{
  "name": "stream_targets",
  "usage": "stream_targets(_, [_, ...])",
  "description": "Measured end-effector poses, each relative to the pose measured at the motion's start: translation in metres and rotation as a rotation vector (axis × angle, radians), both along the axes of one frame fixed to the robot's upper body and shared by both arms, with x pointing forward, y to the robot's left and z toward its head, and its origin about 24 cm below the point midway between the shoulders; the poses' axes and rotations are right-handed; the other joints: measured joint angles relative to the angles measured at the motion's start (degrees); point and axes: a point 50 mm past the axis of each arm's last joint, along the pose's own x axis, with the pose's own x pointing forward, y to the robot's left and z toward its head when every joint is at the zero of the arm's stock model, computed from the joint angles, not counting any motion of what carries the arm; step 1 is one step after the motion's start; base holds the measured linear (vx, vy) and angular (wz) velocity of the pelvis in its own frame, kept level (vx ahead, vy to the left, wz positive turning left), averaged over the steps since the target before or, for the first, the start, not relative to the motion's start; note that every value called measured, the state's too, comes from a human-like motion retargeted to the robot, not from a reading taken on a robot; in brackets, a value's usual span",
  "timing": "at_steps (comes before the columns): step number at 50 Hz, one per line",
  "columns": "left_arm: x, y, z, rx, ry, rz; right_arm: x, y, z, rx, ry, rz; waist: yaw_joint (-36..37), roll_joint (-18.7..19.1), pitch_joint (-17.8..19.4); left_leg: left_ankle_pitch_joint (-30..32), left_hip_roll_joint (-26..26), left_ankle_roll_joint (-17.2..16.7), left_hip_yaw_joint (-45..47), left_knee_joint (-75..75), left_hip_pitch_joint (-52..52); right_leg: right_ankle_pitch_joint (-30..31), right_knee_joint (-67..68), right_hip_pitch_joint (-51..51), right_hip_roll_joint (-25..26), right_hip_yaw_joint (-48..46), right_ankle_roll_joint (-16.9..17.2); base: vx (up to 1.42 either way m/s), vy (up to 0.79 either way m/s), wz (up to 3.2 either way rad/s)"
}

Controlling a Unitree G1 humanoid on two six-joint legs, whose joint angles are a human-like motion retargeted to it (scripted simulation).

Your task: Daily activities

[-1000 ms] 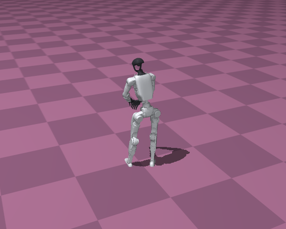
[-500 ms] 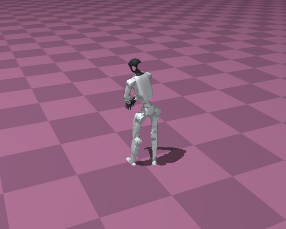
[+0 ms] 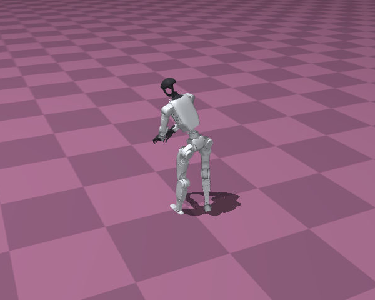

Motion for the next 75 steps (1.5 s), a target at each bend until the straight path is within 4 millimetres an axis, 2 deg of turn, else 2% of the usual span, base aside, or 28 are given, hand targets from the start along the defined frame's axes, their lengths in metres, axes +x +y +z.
stream_targets(8, [0.029, 0.026, 0.044, -0.046, -0.158, 0.174, -0.013, 0.004, -0.007, 0.064, 0.056, 0.041, -2.06, -0.08, 1.63, 0.13, -0.11, 0.0, 0.58, -0.1, -1.6, 4.02, 3.06, -3.17, -1.5, 1.49, -0.66, 0.02, 0.09, -0.03])
stream_targets(16, [0.045, 0.03, 0.086, -0.079, -0.287, 0.224, -0.02, -0.003, -0.014, 0.087, 0.113, 0.07, -3.71, 0.87, 2.73, 0.25, -0.86, 0.0, 0.95, -0.23, -2.76, 6.47, 5.97, -5.38, -3.51, 2.51, -0.68, 0.02, 0.07, 0.07])
stream_targets(29, [0.051, 0.028, 0.117, -0.073, -0.396, 0.21, -0.023, -0.009, -0.011, 0.174, 0.141, 0.062, -5.77, 3.07, 4.22, 0.04, -1.8, 0.0, 1.06, -0.31, -4.23, 10.69, 11.55, -9.08, -6.29, 5.54, -0.67, 0.02, 0.05, 0.1])
stream_targets(35, [0.055, 0.032, 0.121, -0.099, -0.394, 0.25, -0.022, -0.009, -0.01, 0.229, 0.159, 0.036, -6.32, 3.55, 5.08, 0.07, -2.27, 0.0, 0.75, -0.39, -5.16, 12.98, 13.55, -10.86, -7.19, 6.61, -0.65, 0.0, 0.0, 0.0])
stream_targets(40, [0.057, 0.04, 0.113, -0.128, -0.345, 0.301, -0.015, -0.01, -0.003, 0.287, 0.156, 0.0, -6.47, 3.98, 5.89, 0.2, -2.76, 0.0, 0.43, -0.46, -6.06, 14.94, 15.24, -12.5, -7.95, 7.52, -0.62, 0.0, 0.0, 0.0])
stream_targets(46, [0.054, 0.044, 0.089, -0.176, -0.24, 0.339, 0.008, -0.013, 0.033, 0.4, 0.06, -0.052, -6.22, 4.73, 6.62, 0.41, -3.46, 0.0, -0.36, -0.53, -7.15, 16.24, 17.41, -14.44, -9.14, 8.33, -0.6, 0.01, 0.0, 0.17])
stream_targets(51, [0.046, 0.027, 0.068, -0.243, -0.166, 0.29, 0.023, -0.025, 0.076, 0.508, -0.091, -0.103, -5.18, 5.82, 6.66, 0.64, -4.3, 0.0, -1.3, -0.6, -8.07, 14.95, 18.71, -15.39, -10.34, 7.71, -0.61, 0.01, -0.04, 0.27])
stream_targets(58, [0.022, -0.011, 0.035, -0.326, -0.064, 0.13, 0.041, -0.065, 0.157, 0.551, -0.421, -0.198, -1.41, 8.05, 5.71, 0.95, -5.62, 0.0, -3.11, -0.7, -10.08, 9.14, 18.34, -15.21, -11.62, 3.91, -0.7, 0.03, -0.08, 0.33])
stream_targets(64, [-0.006, -0.037, 0.01, -0.371, 0.022, -0.014, 0.057, -0.124, 0.214, 0.424, -0.634, -0.384, 3.71, 10.72, 5.05, 1.25, -6.66, 0.0, -5.89, -0.81, -12.51, 5.25, 17.07, -14.79, -12.05, 0.38, -0.77, 0.06, -0.08, 0.42])
stream_targets(70, [-0.032, -0.053, -0.003, -0.418, 0.087, -0.123, 0.072, -0.209, 0.239, 0.286, -0.608, -0.675, 9.9, 14.56, 5.26, 1.76, -7.44, 0.0, -8.68, -0.91, -15.0, 4.06, 15.85, -14.73, -11.9, -2.84, -0.77, 0.07, -0.07, 0.49])
stream_targets(75, [-0.048, -0.055, -0.008, -0.446, 0.124, -0.172, 0.065, -0.275, 0.244, 0.243, -0.5, -0.88, 14.48, 18.56, 5.82, 2.73, -7.75, 0.0, -10.71, -0.96, -16.58, 5.28, 14.5, -14.63, -11.02, -5.28, -0.77, 0.05, -0.08, 0.48])
